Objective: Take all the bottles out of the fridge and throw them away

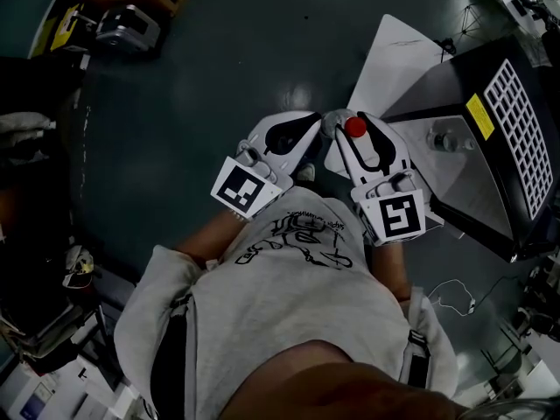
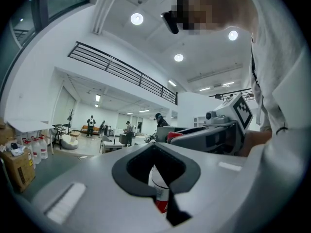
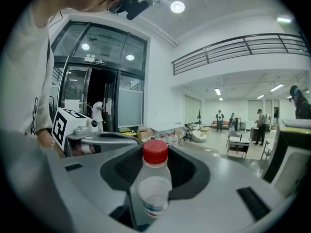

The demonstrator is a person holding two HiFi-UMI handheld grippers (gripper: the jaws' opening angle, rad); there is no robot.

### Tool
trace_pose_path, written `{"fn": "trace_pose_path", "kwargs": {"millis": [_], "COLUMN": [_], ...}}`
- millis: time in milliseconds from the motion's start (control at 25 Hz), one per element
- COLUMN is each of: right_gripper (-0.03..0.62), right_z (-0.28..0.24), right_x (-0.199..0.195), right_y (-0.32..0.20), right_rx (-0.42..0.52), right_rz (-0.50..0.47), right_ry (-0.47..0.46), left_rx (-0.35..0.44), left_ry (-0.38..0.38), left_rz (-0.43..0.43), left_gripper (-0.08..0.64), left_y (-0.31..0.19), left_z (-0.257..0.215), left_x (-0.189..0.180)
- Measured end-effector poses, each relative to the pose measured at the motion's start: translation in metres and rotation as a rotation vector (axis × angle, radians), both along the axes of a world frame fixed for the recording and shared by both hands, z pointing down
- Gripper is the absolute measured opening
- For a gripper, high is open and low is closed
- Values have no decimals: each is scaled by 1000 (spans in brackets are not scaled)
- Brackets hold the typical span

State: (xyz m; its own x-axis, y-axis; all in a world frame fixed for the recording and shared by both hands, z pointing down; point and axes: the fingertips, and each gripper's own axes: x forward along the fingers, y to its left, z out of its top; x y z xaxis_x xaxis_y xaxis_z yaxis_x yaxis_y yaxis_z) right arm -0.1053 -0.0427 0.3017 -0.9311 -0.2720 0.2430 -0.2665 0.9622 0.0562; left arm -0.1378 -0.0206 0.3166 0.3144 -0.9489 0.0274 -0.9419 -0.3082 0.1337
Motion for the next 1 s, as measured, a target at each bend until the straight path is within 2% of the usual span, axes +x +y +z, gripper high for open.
{"fn": "trace_pose_path", "kwargs": {"millis": [480, 1000], "right_gripper": [160, 160], "right_z": [26, 82], "right_x": [-26, -29], "right_y": [1, 16], "right_rx": [-37, -117], "right_rz": [55, 64], "right_ry": [36, 98], "left_rx": [-41, -114], "left_ry": [6, 22], "left_rz": [55, 88], "left_gripper": [8, 8], "left_y": [5, 16], "left_z": [18, 65], "left_x": [-28, -28]}}
